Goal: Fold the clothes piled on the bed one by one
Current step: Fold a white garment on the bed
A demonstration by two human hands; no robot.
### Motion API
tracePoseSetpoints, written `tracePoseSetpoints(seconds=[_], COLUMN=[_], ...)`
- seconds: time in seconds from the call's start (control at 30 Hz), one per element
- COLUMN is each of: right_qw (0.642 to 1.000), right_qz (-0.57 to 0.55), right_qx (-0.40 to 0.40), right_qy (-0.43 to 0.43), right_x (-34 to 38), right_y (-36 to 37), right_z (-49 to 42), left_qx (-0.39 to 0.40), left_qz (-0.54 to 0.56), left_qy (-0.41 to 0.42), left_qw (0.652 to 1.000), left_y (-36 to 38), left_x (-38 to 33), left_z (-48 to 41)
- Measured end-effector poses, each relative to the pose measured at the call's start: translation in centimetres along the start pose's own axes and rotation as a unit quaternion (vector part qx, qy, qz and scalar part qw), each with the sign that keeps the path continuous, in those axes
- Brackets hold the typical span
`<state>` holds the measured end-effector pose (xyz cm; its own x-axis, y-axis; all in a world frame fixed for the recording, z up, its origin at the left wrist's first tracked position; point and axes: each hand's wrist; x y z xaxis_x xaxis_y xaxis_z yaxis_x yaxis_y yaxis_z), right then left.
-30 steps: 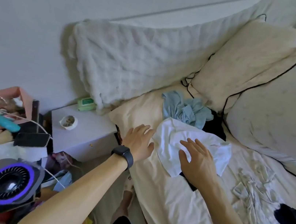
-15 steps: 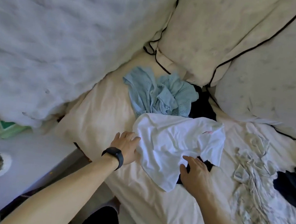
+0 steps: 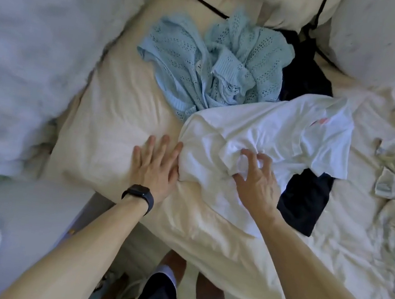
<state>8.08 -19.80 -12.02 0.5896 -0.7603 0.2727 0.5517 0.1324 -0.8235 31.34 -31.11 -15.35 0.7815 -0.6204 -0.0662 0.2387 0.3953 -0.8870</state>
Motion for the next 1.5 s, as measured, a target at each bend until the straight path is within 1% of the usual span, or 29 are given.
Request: tracePoseSetpoints(seconds=[0.07, 0.1, 0.17, 0.23, 0.3, 0.37, 0.4, 0.43, 0.47, 0.53, 0.63, 0.7, 0.77, 0.8, 0.93, 1.03, 1.1, 1.17, 1.27, 1.33, 1.4, 1.5], right_qw=[1.0, 0.999, 0.993, 0.977, 0.964, 0.958, 0.957, 0.955, 0.954, 0.955, 0.962, 0.963, 0.959, 0.954, 0.928, 0.898, 0.877, 0.858, 0.852, 0.853, 0.846, 0.848], right_qz=[-0.009, -0.031, -0.112, -0.196, -0.24, -0.256, -0.26, -0.264, -0.268, -0.265, -0.241, -0.228, -0.225, -0.23, -0.27, -0.335, -0.39, -0.434, -0.451, -0.449, -0.459, -0.471], right_qx=[-0.014, -0.015, 0.005, 0.006, -0.031, -0.061, -0.069, -0.075, -0.083, -0.104, -0.124, -0.142, -0.172, -0.189, -0.25, -0.279, -0.272, -0.258, -0.242, -0.241, -0.243, -0.227], right_qy=[0.005, 0.011, 0.041, 0.083, 0.106, 0.112, 0.111, 0.109, 0.105, 0.083, 0.037, 0.004, -0.019, -0.029, -0.06, -0.066, -0.073, -0.091, -0.108, -0.117, -0.117, -0.089], right_x=[-0.1, -0.4, -0.9, -1.4, -1.8, -1.8, -1.7, -1.5, -1.2, -0.4, 0.6, 0.8, 0.2, -0.3, -3.7, -6.9, -9.3, -11.4, -13.2, -13.4, -13.0, -12.3], right_y=[-0.5, -1.0, -2.8, -5.5, -9.2, -13.7, -16.1, -18.7, -21.2, -25.6, -31.1, -34.0, -36.6, -37.7, -40.4, -40.8, -40.4, -39.6, -38.0, -37.4, -37.9, -39.8], right_z=[-0.7, -1.0, -1.0, -0.1, 1.9, 4.5, 6.0, 7.4, 8.8, 11.3, 14.9, 17.1, 19.1, 20.1, 24.1, 26.6, 28.0, 29.3, 30.9, 31.4, 31.6, 31.7], left_qx=[-0.002, 0.003, 0.025, 0.082, 0.138, 0.141, 0.123, 0.094, 0.062, -0.005, -0.098, -0.148, -0.203, -0.211, -0.184, -0.179, -0.191, -0.208, -0.245, -0.262, -0.265, -0.257], left_qz=[0.001, -0.001, 0.006, 0.026, 0.064, 0.145, 0.184, 0.213, 0.228, 0.231, 0.243, 0.233, 0.223, 0.24, 0.359, 0.394, 0.399, 0.418, 0.443, 0.438, 0.426, 0.422], left_qy=[0.0, 0.0, 0.0, 0.0, 0.002, -0.009, -0.006, 0.016, 0.054, 0.158, 0.296, 0.349, 0.357, 0.35, 0.353, 0.369, 0.384, 0.397, 0.395, 0.395, 0.397, 0.383], left_qw=[1.0, 1.0, 1.0, 0.996, 0.988, 0.979, 0.975, 0.972, 0.97, 0.96, 0.919, 0.896, 0.884, 0.88, 0.844, 0.823, 0.811, 0.79, 0.767, 0.764, 0.769, 0.78], left_y=[0.1, 0.0, -0.4, -1.7, -4.5, -8.9, -11.4, -14.2, -17.1, -22.8, -30.7, -34.9, -38.4, -39.8, -44.0, -46.4, -48.0, -49.9, -52.2, -53.2, -54.0, -54.5], left_x=[-0.1, -0.1, -0.1, -0.2, -0.7, -2.0, -2.9, -4.2, -5.7, -9.4, -15.3, -18.9, -21.4, -22.3, -25.3, -27.8, -29.5, -30.7, -31.8, -32.0, -31.9, -31.2], left_z=[0.0, 0.0, 0.1, 0.1, 0.4, 1.1, 1.8, 2.4, 3.3, 5.1, 7.7, 9.1, 10.3, 10.8, 13.5, 15.9, 17.3, 18.9, 21.2, 22.1, 22.8, 23.1])
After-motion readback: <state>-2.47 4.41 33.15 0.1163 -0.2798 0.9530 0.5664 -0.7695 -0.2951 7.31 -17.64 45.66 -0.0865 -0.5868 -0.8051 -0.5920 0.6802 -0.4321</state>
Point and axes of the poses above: each hand's wrist, its own z-axis away from the middle knuckle, its own y-axis out of the palm, x = y × z, and after that the axes turned 7 degrees about y, right-handed
